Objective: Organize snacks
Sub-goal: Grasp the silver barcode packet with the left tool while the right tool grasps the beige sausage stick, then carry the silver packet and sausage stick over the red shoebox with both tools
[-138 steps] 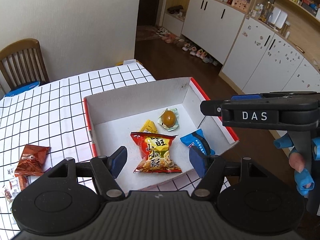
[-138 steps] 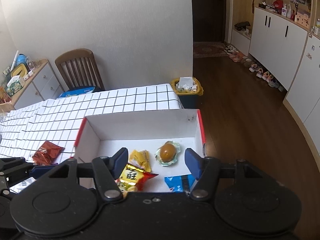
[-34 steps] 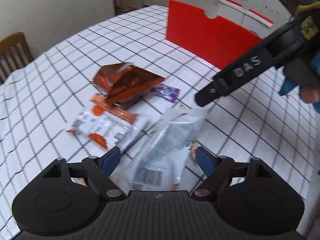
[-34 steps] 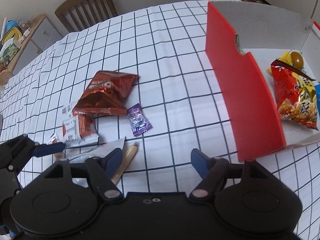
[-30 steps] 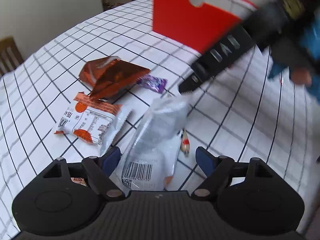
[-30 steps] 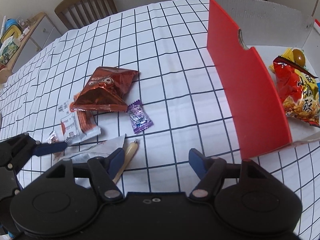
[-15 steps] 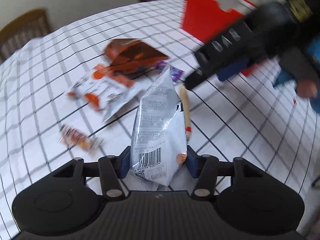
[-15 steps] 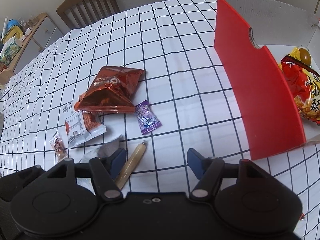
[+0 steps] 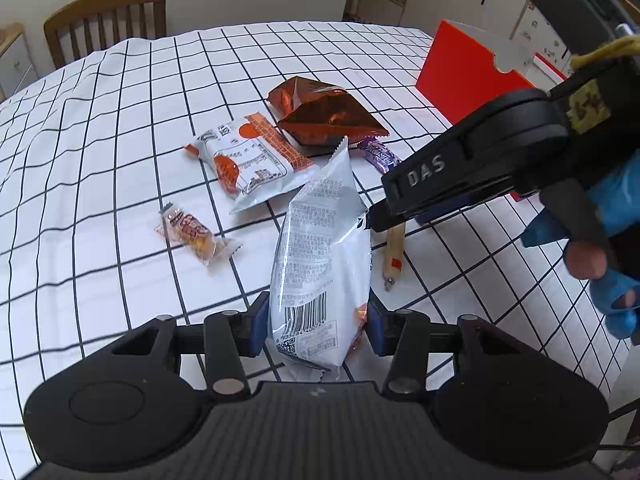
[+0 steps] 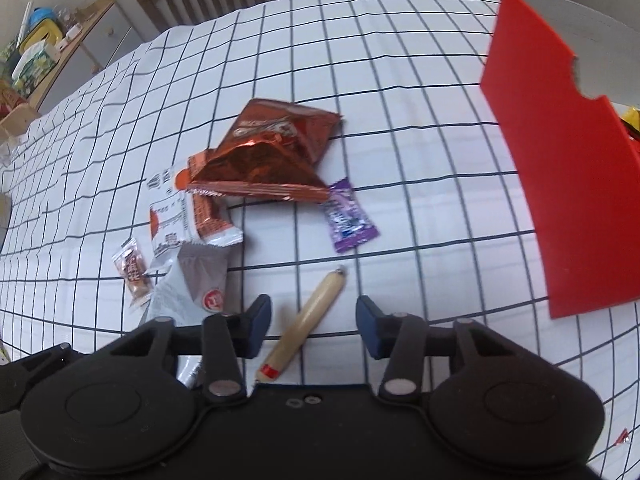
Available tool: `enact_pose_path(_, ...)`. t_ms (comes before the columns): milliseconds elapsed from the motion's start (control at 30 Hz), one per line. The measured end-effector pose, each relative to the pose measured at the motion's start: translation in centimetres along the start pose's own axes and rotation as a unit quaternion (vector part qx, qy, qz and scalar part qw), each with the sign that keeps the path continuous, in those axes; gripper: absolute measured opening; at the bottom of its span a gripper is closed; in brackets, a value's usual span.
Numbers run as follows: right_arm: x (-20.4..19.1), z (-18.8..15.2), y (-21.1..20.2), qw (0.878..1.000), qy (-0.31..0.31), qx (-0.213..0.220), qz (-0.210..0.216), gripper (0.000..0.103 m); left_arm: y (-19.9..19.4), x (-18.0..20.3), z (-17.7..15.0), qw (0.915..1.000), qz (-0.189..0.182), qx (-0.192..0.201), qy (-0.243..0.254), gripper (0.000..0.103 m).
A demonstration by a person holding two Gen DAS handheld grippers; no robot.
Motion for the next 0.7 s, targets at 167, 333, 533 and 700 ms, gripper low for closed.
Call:
enact_pose_path(167, -0.5, -0.2, 0.4, 1.0, -0.02, 0.004, -0.02, 0.026, 0.0, 0.0, -0.2, 1.0, 0.001, -0.002, -0.007, 0.046)
enact_pose_path(333, -1.0, -0.7, 0.3, 0.998, -0.056, 0.005, -0.026, 0.011, -0.1, 0.0, -0.1, 0.9999, 0.002, -0.003, -0.015, 0.045)
enact_pose_path(533, -0.1, -1.7, -0.6, 0.997, -0.068, 0.016, -0.028, 0.008, -0.3, 0.6, 0.0, 0.9998, 0.009, -0.005, -0.02, 0.04)
enact_pose_path(700, 0.9, -2.5, -2.4, 0.997, -0.069, 0.027, -0.014, 0.008, -0.8, 1.3, 0.0, 0.9997, 0.005, -0.005, -0.024, 0.039)
Point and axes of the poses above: each gripper's, at about its wrist camera, not at the fingertips, and y roughly the way its jaws point, x to its right, z to its top, the point moved 10 cm from there along y, roughly the way its jaws point, and after that the axes turned 6 degrees about y, right-handed, at the moved point
